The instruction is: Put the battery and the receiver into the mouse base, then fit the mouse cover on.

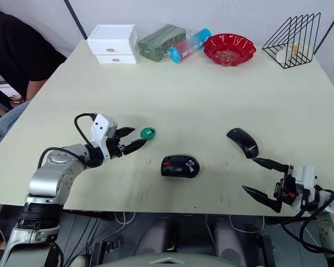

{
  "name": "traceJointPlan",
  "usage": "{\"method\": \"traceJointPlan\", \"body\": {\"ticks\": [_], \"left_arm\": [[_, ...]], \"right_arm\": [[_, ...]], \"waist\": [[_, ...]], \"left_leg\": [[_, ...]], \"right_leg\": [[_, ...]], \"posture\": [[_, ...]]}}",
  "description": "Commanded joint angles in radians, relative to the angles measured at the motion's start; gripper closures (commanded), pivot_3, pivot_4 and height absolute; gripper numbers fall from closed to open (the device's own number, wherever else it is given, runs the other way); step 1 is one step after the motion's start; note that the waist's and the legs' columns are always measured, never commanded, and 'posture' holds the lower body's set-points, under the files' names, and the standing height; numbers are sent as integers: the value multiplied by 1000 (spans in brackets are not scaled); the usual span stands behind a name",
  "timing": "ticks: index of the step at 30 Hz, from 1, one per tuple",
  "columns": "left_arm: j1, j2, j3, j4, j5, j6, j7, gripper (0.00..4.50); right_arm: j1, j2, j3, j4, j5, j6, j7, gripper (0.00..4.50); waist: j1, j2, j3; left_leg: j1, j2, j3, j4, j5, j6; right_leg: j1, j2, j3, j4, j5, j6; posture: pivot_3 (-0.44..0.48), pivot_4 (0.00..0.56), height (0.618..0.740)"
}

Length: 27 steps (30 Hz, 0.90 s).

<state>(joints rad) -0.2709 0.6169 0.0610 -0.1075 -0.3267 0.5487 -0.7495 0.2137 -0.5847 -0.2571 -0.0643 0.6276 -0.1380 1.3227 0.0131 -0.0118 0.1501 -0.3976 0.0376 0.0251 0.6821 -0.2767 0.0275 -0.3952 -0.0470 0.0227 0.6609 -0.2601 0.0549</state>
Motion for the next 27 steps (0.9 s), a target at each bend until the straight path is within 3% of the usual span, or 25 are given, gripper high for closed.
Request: {"method": "traceJointPlan", "body": {"ticks": [1,14,27], "left_arm": [[-26,-2,-17,-39,19,20,35,1306],[-37,-36,-44,-81,24,94,109,1306],[-34,-13,-22,-34,15,43,58,1306]], "right_arm": [[6,-16,-42,-21,14,-15,1,0],[13,-39,-63,-29,26,5,8,0],[9,-31,-62,-13,20,-16,6,0]], "waist": [[0,0,0],[-1,0,0],[-1,0,0]], "left_leg": [[0,0,0,0,0,0],[0,0,0,0,0,0],[0,0,0,0,0,0]], "right_leg": [[0,0,0,0,0,0],[0,0,0,0,0,0],[0,0,0,0,0,0]], "posture": [[0,150,740],[0,150,740],[0,150,740]]}}
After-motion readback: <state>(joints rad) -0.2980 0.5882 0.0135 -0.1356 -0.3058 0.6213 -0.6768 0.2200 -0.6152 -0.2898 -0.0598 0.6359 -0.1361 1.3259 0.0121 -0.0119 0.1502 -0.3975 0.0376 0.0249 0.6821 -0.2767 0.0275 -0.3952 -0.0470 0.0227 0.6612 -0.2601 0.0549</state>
